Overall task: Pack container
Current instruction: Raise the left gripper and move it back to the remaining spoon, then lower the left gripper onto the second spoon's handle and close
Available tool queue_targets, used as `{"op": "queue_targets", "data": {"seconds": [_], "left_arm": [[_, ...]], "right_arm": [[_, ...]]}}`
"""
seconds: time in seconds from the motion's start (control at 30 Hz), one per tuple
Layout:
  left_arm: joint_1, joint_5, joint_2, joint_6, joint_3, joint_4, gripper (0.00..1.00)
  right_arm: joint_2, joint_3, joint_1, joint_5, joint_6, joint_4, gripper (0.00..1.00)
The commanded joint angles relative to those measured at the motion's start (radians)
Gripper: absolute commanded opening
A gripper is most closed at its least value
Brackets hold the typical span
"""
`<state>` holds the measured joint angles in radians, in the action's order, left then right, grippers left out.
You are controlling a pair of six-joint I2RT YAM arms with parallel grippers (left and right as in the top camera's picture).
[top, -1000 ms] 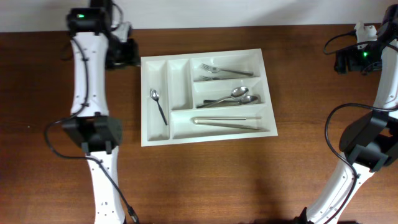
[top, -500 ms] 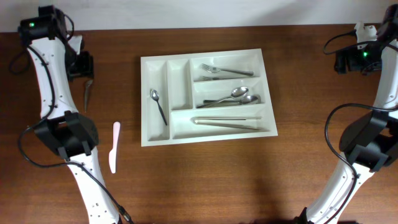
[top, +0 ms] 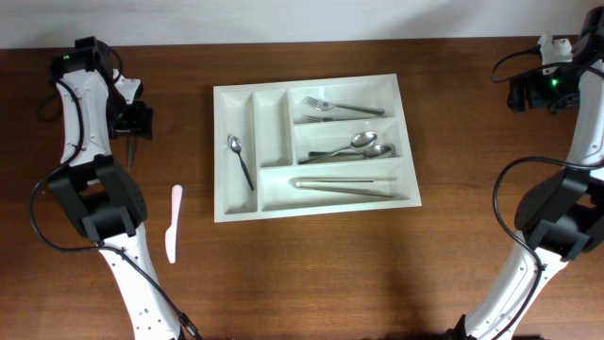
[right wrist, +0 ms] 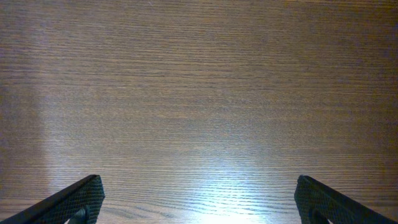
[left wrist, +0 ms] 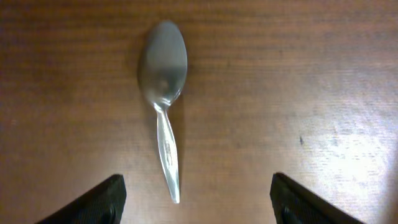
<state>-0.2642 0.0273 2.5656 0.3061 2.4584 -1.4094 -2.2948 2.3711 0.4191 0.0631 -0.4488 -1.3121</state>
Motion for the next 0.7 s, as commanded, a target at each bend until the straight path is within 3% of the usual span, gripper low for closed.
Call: {"op": "queue_targets", "data": {"seconds": [0.0,0.2,0.67], "left_arm": [[-0.007,0.003,-0.028,0.036,-0.044,0.053,0.77],[-0.007,0.007,-0.028,0.032,-0.109,0.122,0.82],[-0.052,-0.005,-0.028,0.020,-0.167,0.167,0.82]], "right_arm": [[-0.007,-0.006,0.000,0.013,-0.003,0.000,0.99],[-0.007,-0.006,0.000,0.012,-0.003,0.000,0.99],[-0.007,-0.006,0.000,0.013,-0.003,0.000,0.99]]}}
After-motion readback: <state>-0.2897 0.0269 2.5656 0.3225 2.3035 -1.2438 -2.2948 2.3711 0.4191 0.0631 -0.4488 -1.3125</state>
